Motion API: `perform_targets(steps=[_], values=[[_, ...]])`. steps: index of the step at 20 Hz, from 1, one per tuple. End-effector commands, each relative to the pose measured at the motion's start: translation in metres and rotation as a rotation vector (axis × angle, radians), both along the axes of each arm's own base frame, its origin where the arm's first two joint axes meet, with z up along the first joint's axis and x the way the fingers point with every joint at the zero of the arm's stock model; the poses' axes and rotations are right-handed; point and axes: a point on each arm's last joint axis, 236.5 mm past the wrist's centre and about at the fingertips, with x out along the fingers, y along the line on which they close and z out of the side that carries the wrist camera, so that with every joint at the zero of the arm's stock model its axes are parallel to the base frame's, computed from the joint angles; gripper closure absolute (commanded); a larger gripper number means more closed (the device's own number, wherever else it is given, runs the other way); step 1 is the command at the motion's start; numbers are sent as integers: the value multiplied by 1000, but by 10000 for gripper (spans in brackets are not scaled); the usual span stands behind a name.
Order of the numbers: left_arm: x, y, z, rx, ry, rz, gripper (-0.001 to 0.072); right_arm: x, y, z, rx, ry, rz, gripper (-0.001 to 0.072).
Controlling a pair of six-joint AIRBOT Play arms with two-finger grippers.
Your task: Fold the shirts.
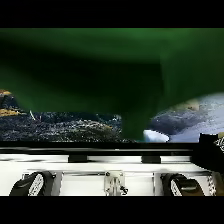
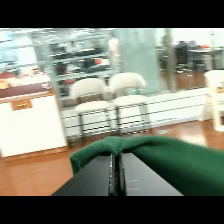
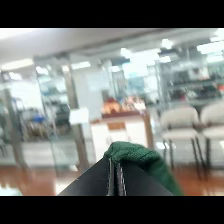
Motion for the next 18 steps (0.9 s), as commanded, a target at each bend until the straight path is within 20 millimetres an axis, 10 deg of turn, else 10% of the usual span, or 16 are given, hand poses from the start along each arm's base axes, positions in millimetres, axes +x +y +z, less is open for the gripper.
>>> perform_targets(steps=[1,4,6,12,18], values=[[-20,11,-18,0,73,95,672,-11,-14,-24,-44,104,-78,646],[9,21,-73,-9,273,95,673,24,-30,-75,-49,335,-145,646],[48,40,-127,-58,419,102,673,60,-35,-144,-67,622,-164,646],[156,84,-373,-235,975,73,672,198,-20,-345,-80,1196,-97,645],[279,84,-491,-240,1089,30,672,345,2,-464,166,1170,-51,645]])
